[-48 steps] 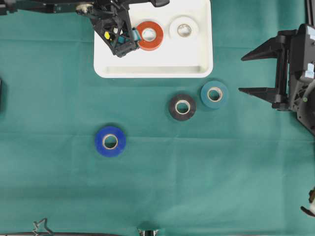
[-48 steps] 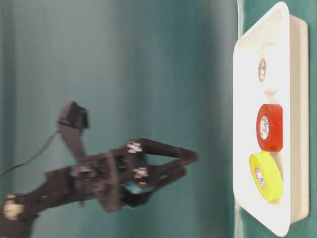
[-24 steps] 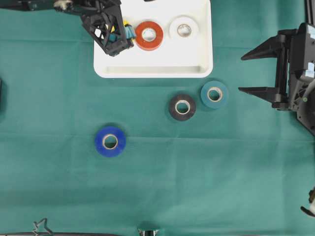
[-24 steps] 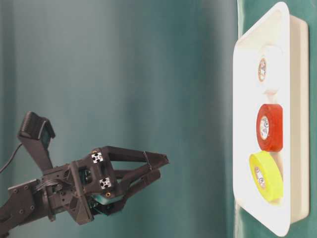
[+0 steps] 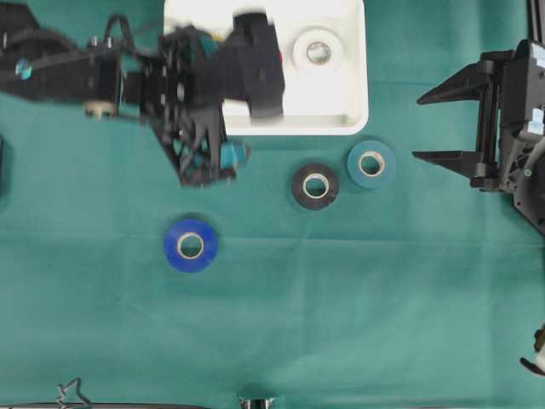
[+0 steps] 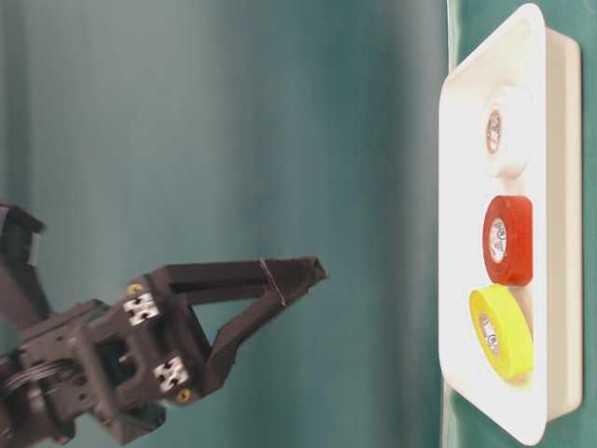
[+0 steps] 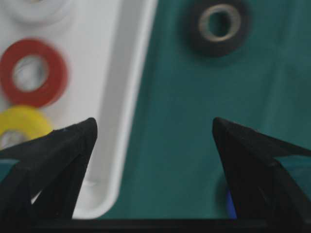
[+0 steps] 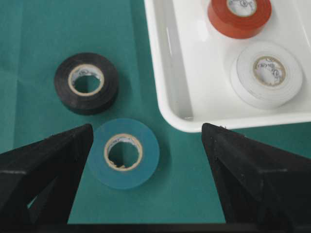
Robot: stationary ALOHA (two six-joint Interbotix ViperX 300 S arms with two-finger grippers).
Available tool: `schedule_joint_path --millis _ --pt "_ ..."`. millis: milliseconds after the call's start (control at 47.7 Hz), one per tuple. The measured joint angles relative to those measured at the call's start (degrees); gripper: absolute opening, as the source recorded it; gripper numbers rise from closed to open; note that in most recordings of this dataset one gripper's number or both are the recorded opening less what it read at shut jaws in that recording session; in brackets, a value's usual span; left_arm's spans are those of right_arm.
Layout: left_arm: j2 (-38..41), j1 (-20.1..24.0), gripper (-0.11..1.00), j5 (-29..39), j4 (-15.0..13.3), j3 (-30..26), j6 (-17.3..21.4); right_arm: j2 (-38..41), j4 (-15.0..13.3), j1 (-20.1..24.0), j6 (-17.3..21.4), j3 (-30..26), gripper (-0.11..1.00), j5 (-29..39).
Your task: Pick up the tape from a random location and place it into the white case.
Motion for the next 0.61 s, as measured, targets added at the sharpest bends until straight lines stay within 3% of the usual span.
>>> schedule_joint_path --millis 84,608 --pt "-0.09 -1.41 0.95 -2.11 0.09 0.53 0.26 0.0 0.09 0.0 0.0 0.0 0.89 0.26" --pt "-4.39 -0.44 0.94 -5.27 0.09 6.59 0.18 -0.53 0.0 0.0 -0.09 -0.35 0.89 1.67"
